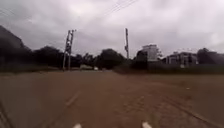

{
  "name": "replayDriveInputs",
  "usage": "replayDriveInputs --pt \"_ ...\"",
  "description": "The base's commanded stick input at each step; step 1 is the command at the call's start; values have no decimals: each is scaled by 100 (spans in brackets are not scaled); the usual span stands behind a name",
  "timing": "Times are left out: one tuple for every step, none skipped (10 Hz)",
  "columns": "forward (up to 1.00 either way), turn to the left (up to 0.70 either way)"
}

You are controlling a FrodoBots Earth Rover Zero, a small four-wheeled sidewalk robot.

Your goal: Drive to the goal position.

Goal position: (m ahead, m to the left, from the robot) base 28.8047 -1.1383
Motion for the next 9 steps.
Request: replayDriveInputs --pt "70 0" --pt "70 0" --pt "70 0" --pt "70 0" --pt "70 0" --pt "70 0" --pt "70 0" --pt "70 0" --pt "70 0"
